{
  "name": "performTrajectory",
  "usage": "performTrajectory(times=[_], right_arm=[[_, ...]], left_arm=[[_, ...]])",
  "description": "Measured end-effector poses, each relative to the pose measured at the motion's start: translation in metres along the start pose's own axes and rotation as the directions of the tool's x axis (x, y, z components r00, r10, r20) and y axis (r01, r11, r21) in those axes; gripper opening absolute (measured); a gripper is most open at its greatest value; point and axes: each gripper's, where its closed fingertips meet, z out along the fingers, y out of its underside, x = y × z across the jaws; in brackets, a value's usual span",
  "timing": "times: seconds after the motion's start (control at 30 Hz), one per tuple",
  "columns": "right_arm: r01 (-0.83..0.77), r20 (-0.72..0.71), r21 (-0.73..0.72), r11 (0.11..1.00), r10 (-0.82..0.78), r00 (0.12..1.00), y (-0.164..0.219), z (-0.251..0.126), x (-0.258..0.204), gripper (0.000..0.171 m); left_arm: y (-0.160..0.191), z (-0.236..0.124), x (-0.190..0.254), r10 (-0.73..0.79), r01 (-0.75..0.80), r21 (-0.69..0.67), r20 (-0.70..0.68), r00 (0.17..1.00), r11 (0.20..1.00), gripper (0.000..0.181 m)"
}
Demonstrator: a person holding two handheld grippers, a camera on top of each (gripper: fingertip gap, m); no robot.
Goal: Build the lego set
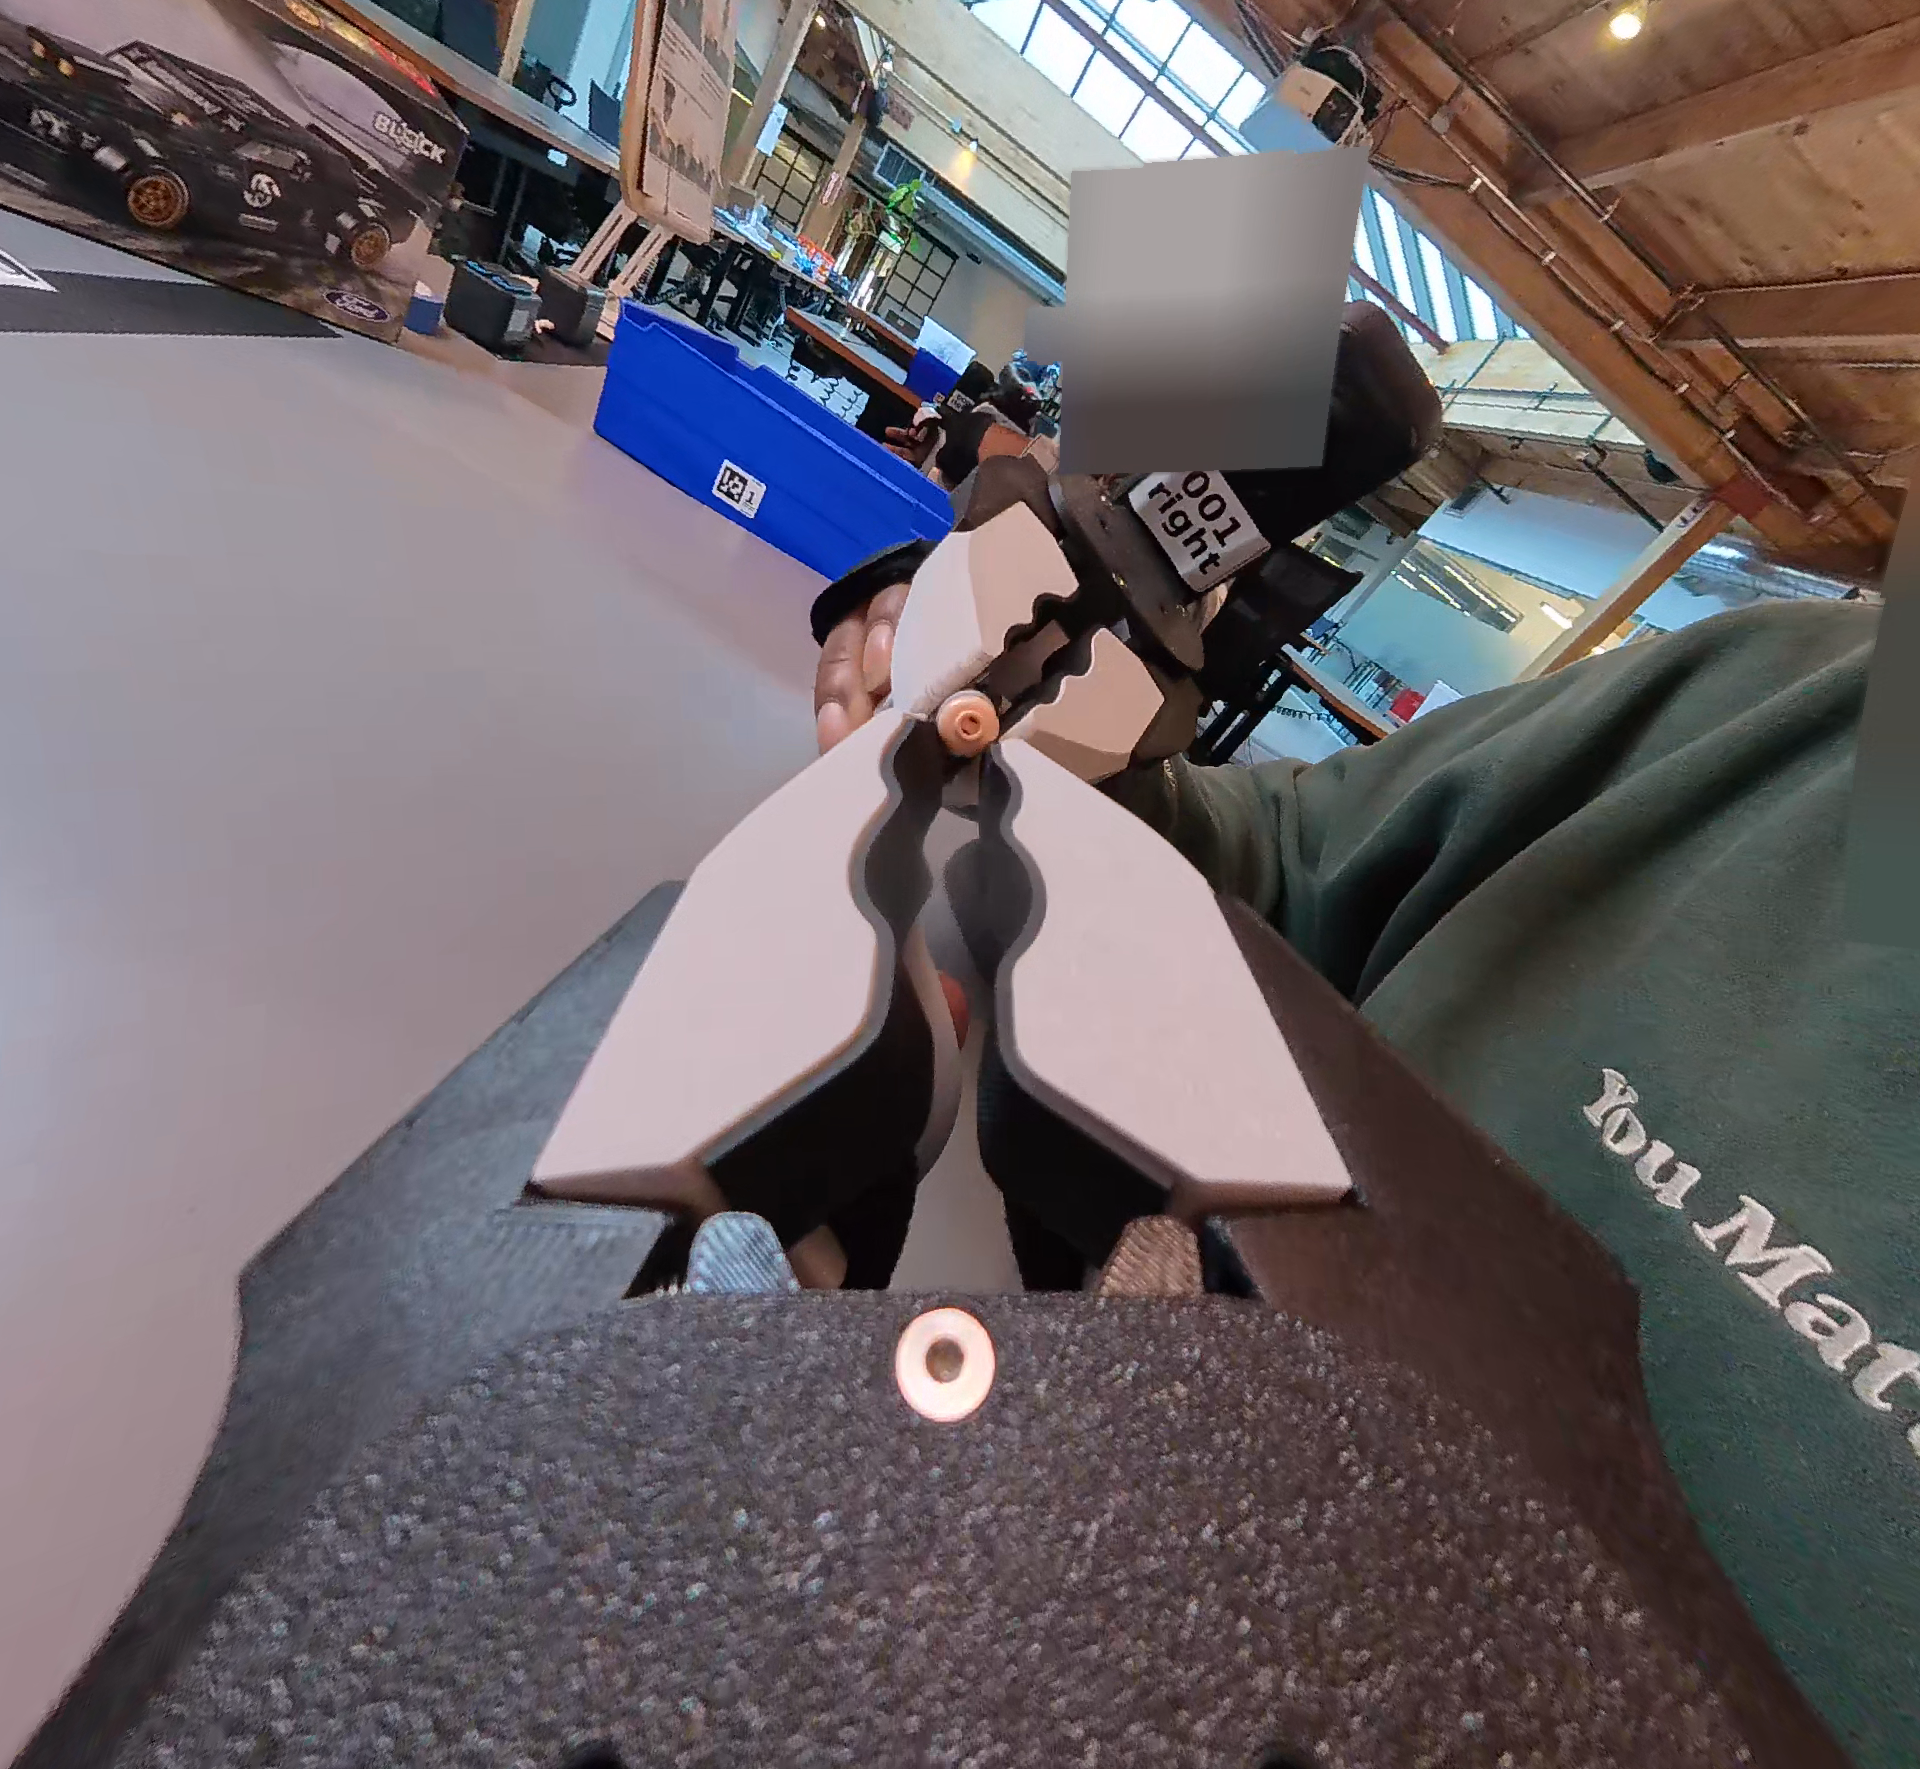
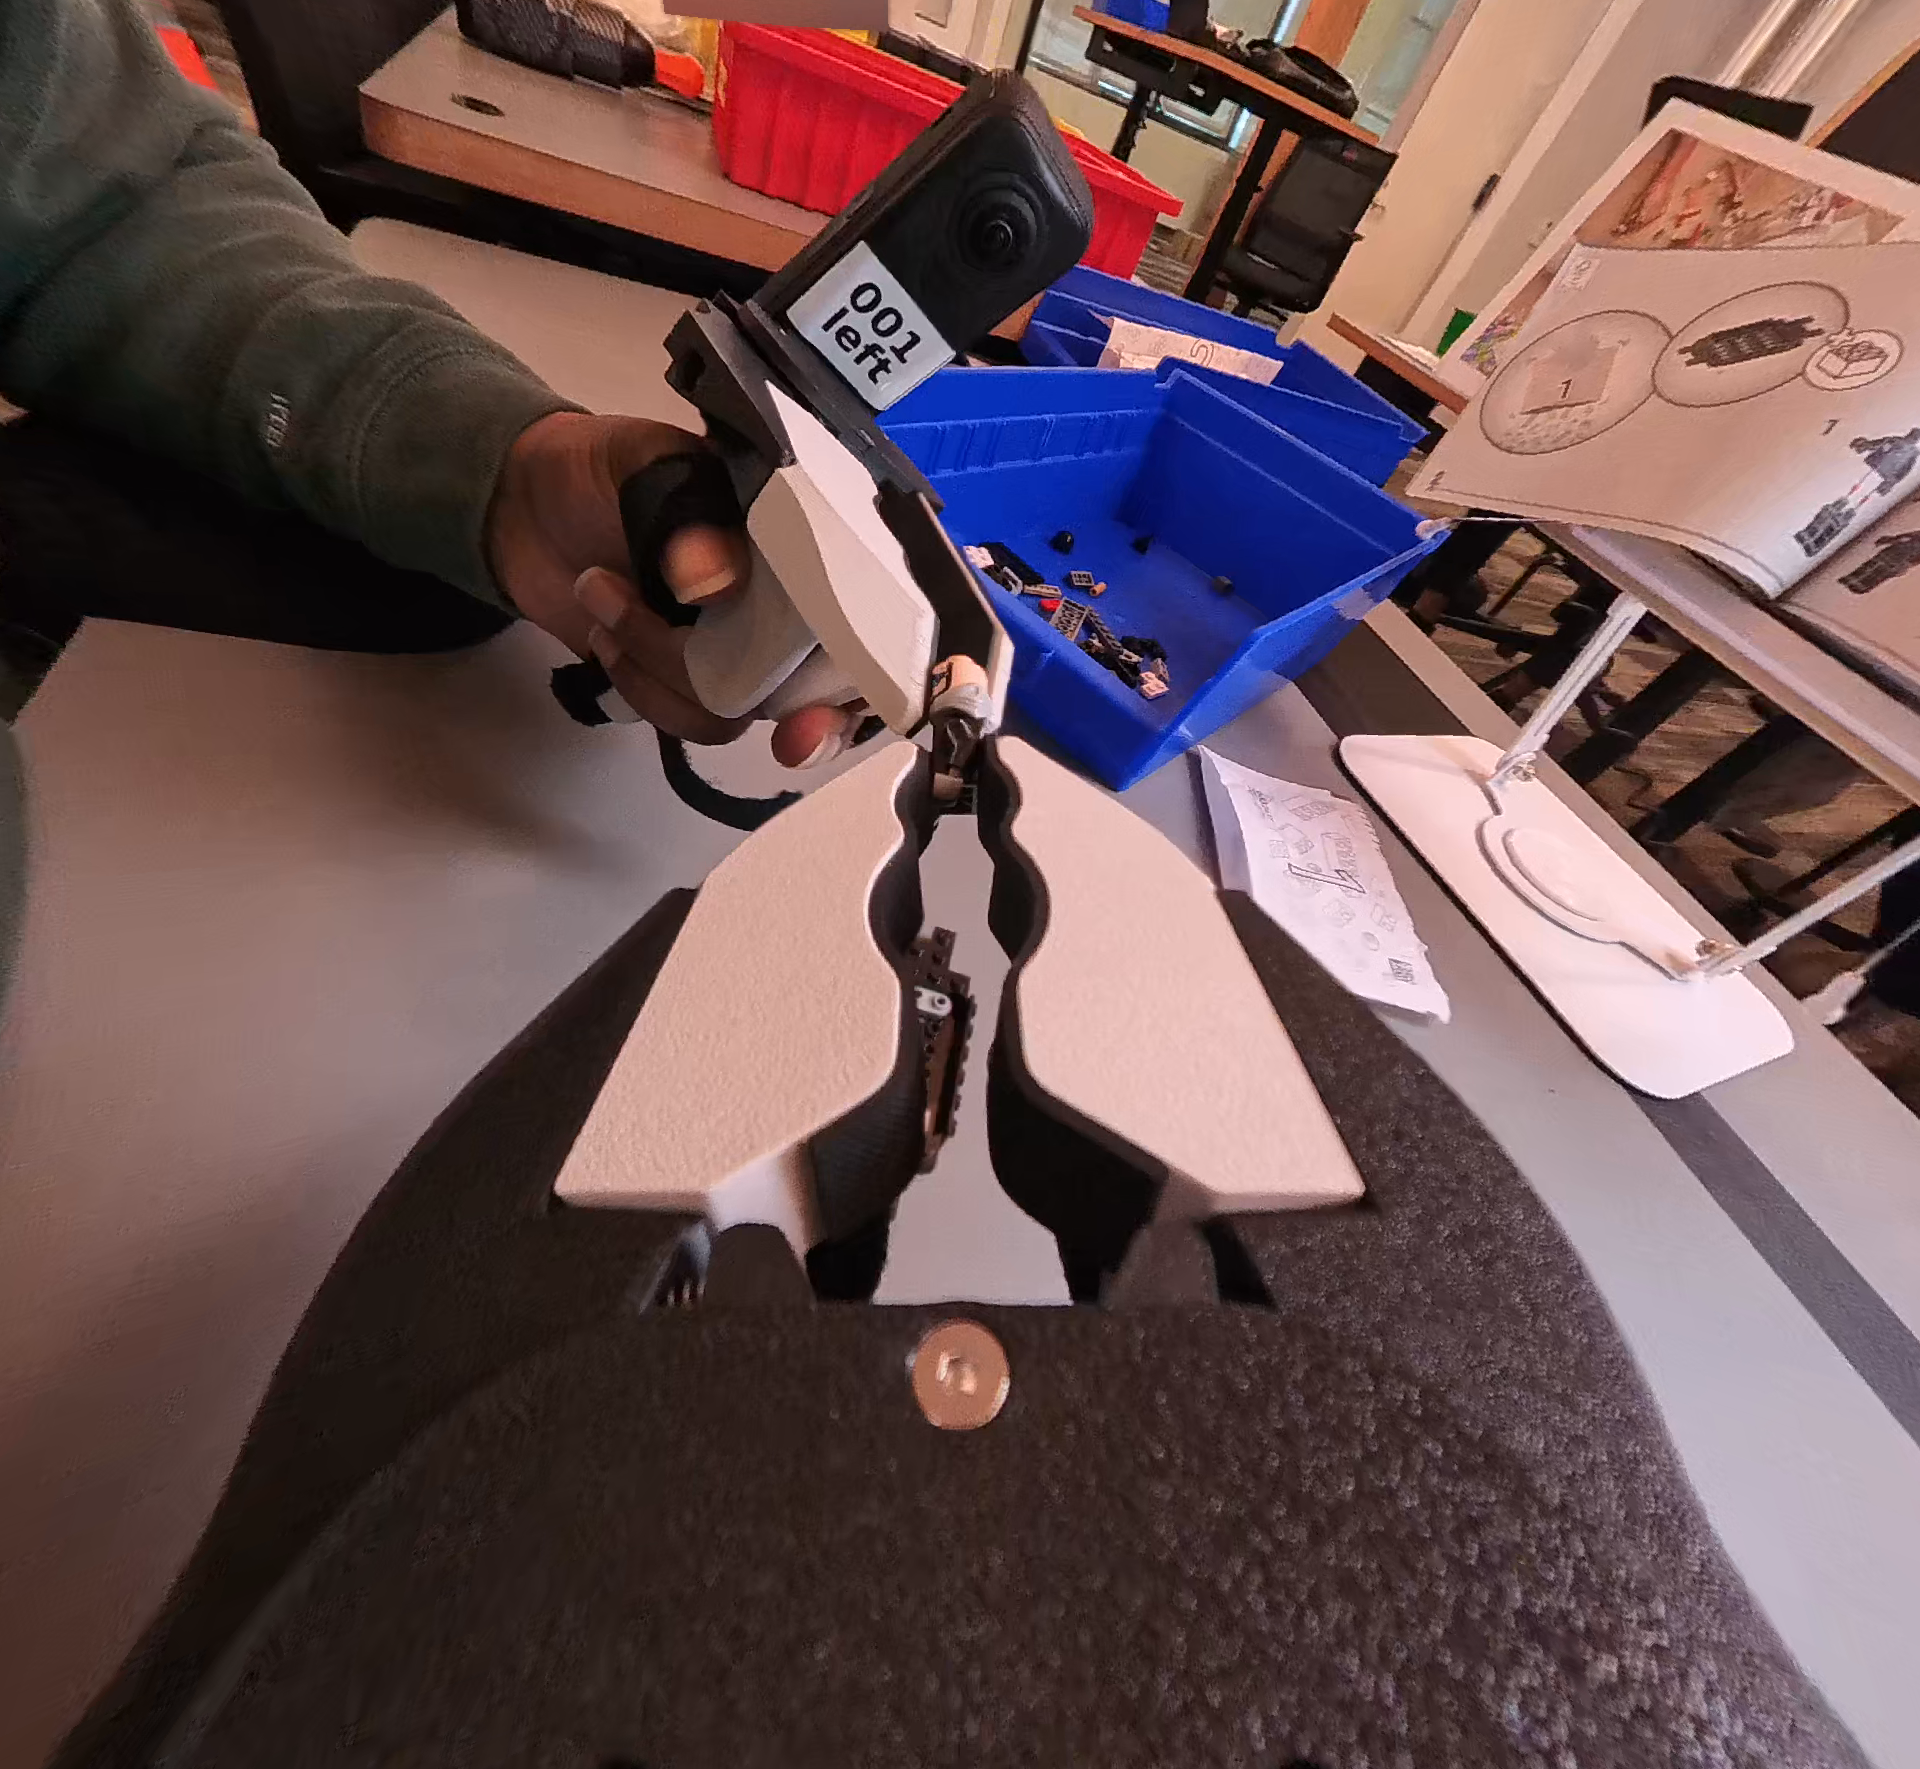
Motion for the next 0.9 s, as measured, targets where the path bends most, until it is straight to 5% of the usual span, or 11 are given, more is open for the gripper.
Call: performTrajectory(times=[0.27,0.67,0.9], right_arm=[[-0.089,0.120,-0.054,0.995,0.095,0.988,0.012,0.006,-0.015,0.009],[0.122,-0.065,-0.160,0.979,-0.134,0.989,0.018,0.013,-0.005,0.008],[-0.120,0.042,0.013,0.993,0.119,0.992,0.001,0.005,-0.002,0.009]], left_arm=[[0.016,-0.005,-0.004,0.306,-0.290,-0.182,0.064,0.950,0.939,0.011],[0.014,-0.008,-0.013,-0.024,0.030,-0.089,0.062,0.998,0.996,0.011],[-0.001,-0.002,-0.002,0.082,-0.080,-0.024,0.066,0.994,0.996,0.010]])
